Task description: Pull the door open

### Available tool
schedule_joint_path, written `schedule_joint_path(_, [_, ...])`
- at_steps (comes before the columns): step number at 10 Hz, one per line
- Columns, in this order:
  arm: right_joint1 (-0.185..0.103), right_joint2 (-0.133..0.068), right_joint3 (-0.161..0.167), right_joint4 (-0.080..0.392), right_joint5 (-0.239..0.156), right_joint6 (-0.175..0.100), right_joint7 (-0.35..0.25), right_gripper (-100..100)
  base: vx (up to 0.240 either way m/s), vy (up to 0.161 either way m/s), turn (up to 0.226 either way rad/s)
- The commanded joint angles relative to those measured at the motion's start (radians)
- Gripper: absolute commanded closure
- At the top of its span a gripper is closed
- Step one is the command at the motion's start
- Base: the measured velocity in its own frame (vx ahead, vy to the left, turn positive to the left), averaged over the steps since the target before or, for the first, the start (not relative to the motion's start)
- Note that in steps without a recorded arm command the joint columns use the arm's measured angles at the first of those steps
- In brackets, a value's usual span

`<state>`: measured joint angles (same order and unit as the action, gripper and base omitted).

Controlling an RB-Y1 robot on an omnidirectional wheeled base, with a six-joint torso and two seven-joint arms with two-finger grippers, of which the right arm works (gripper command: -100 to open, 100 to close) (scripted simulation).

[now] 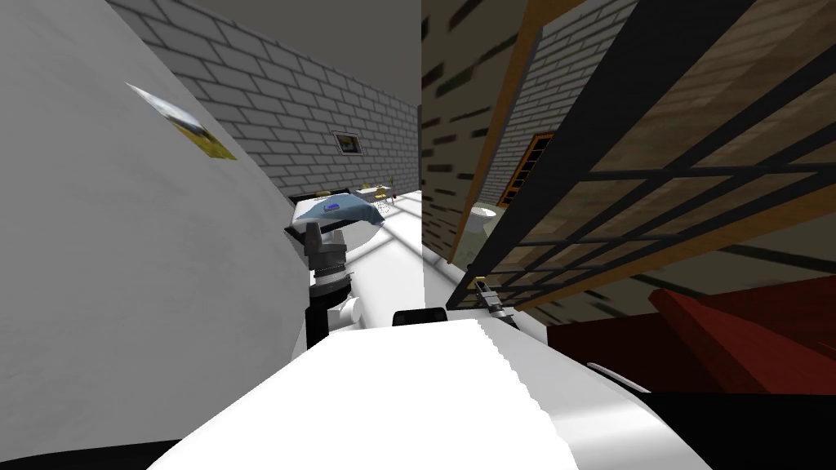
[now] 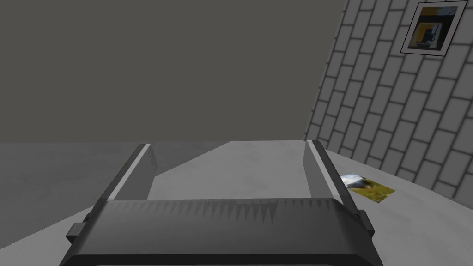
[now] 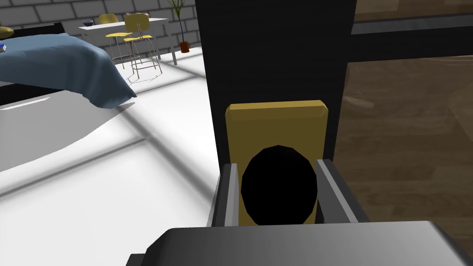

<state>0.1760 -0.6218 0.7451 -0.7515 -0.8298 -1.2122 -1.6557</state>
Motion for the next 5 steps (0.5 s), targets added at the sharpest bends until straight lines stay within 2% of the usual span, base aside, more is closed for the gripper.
schedule_joint_path(1, [0.006,-0.010,0.016,0.015,0.005,-0.030,-0.020,100,-0.211,-0.019,0.119])
schedule_joint_path(2, [-0.003,-0.004,0.010,0.018,0.004,-0.019,-0.015,100,-0.093,-0.004,0.020])
schedule_joint_path(3, [0.002,-0.007,0.020,0.027,0.006,-0.036,-0.025,100,-0.115,-0.029,0.144])
schedule_joint_path(5, [0.007,-0.010,0.027,0.033,0.007,-0.048,-0.030,100,-0.194,-0.069,0.141])
